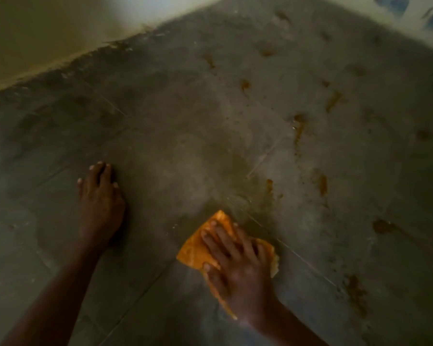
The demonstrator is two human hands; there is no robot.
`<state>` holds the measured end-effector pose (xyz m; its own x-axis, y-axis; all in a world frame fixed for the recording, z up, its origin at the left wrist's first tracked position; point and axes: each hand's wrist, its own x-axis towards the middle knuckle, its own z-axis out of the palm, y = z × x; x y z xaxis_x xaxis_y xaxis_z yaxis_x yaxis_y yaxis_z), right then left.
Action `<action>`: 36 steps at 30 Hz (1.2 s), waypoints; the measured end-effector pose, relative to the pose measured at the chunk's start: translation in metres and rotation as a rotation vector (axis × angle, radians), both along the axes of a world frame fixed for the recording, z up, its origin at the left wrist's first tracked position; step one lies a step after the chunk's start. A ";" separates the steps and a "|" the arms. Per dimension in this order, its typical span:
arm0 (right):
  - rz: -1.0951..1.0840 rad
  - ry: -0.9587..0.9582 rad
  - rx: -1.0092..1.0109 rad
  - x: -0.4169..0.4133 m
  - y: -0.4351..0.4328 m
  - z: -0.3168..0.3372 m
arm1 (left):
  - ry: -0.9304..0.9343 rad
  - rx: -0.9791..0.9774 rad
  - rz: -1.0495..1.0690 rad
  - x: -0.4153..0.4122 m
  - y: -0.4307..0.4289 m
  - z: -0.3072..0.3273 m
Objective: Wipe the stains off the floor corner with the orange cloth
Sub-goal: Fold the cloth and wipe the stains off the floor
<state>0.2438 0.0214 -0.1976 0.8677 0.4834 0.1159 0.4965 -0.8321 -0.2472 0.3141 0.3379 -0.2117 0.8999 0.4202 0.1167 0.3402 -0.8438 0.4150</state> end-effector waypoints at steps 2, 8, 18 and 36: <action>-0.201 -0.044 -0.051 0.041 -0.040 -0.006 | 0.029 -0.044 -0.085 -0.004 -0.036 0.005; -0.514 0.096 -0.060 0.188 -0.035 -0.007 | 0.008 -0.064 -0.316 0.027 -0.162 0.013; -0.619 0.105 -0.124 0.139 -0.108 -0.004 | 0.143 0.030 -0.359 0.022 -0.187 0.019; -0.600 0.142 -0.118 0.091 -0.132 -0.004 | 0.145 -0.089 -0.158 -0.057 -0.201 0.020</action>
